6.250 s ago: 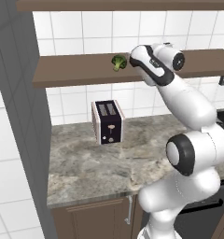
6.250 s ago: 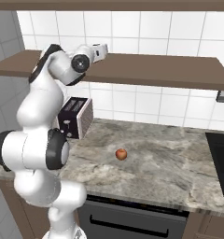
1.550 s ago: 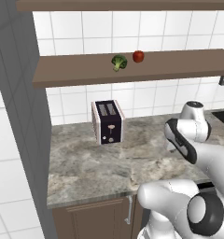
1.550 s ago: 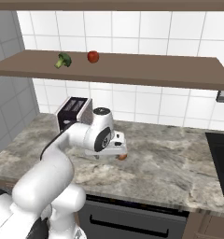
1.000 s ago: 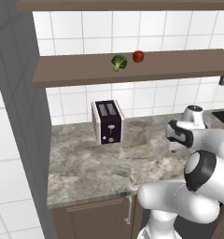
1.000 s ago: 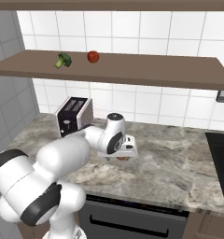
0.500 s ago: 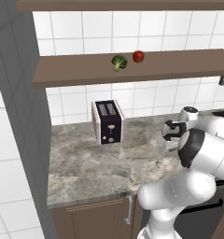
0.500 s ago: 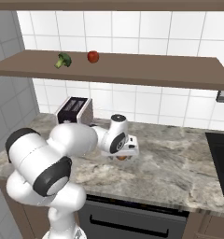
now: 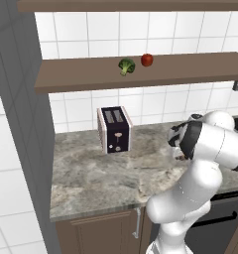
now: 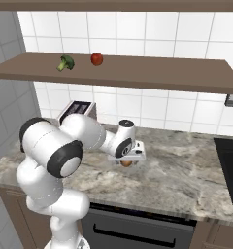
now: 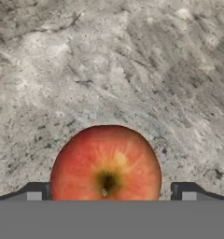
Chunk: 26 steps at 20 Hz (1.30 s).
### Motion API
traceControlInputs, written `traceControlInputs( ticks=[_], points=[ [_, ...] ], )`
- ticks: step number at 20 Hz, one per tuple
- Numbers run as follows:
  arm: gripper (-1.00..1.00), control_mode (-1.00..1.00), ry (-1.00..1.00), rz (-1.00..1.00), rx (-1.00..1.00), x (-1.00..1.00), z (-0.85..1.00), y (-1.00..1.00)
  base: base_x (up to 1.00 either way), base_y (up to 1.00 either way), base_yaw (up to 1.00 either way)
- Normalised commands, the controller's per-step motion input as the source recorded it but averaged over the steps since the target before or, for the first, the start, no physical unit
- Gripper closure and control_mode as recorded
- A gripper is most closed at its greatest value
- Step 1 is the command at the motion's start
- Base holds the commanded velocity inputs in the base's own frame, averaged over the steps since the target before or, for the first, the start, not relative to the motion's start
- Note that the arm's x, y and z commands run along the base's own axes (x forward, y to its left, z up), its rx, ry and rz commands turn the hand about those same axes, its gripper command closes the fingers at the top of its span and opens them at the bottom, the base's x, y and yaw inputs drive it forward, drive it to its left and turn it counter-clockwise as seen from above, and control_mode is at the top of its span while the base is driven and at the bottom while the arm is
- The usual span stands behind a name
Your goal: Pick the broccoli, apple, apple from the counter and place them in the cabinet.
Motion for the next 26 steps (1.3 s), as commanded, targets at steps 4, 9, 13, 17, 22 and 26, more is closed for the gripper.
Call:
traceControlInputs(
  ticks=[4,9,13,17,22,26],
  points=[
    [-1.00,-1.00,0.00,0.00,0.01,0.30,-0.21,-0.01,0.00,0.00,0.00],
    [1.00,-1.00,0.00,0.00,0.00,0.07,-0.11,0.03,0.00,0.00,0.00],
    [1.00,-1.00,0.00,-0.01,0.04,-0.49,-0.07,0.06,0.00,0.00,0.00],
    [1.00,-1.00,0.01,-0.01,0.14,-0.84,-0.12,0.06,0.00,0.00,0.00],
    [1.00,-1.00,-0.25,0.00,0.04,-0.88,0.60,0.01,0.00,0.00,0.00],
    [1.00,-1.00,-0.37,0.00,-0.01,-0.62,1.00,0.00,0.00,0.00,0.00]
  ],
)
